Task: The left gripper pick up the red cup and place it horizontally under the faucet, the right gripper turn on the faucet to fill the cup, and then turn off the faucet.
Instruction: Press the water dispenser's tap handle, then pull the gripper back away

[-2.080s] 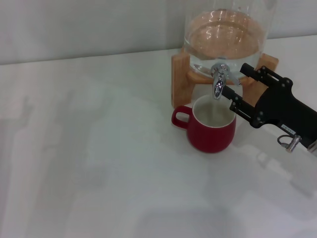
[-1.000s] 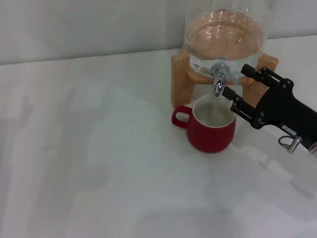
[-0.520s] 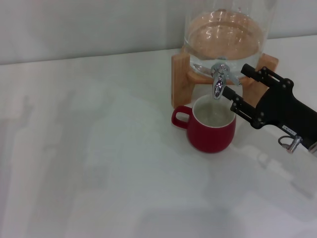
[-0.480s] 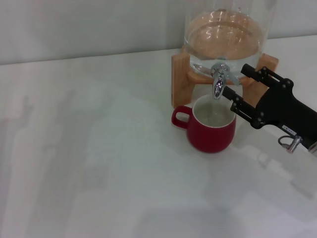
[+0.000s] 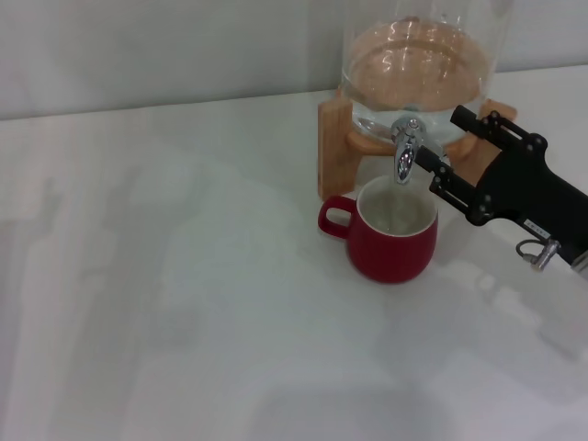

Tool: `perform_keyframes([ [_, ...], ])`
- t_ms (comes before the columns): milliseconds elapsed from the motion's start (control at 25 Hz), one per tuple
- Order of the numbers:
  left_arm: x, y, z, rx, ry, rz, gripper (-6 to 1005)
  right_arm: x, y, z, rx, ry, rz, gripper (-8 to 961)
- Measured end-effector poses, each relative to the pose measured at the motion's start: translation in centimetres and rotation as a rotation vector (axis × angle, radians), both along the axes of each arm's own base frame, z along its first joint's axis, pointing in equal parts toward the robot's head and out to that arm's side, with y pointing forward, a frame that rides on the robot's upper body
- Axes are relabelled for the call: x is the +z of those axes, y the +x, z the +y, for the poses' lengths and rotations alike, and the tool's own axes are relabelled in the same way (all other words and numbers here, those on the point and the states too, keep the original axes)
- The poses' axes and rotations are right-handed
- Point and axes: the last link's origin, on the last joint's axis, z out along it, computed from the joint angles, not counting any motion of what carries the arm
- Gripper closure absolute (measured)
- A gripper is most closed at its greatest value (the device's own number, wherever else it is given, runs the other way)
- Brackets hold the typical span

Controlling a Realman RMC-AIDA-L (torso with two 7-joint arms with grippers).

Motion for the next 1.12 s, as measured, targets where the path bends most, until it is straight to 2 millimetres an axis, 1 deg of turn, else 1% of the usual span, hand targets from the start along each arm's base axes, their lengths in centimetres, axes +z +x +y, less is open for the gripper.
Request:
perform_keyframes([
  [320,0.0,0.0,-0.1,-0.003,0.004,-0.002,112,0.3,0.4,0.3,-0.026,0.023,-0.016,336],
  [1120,0.0,0.1,0.0,-0.005,0.003,-0.003,112,1.3,1.7,-0.1,-0.073,0.059,-0.016,336],
])
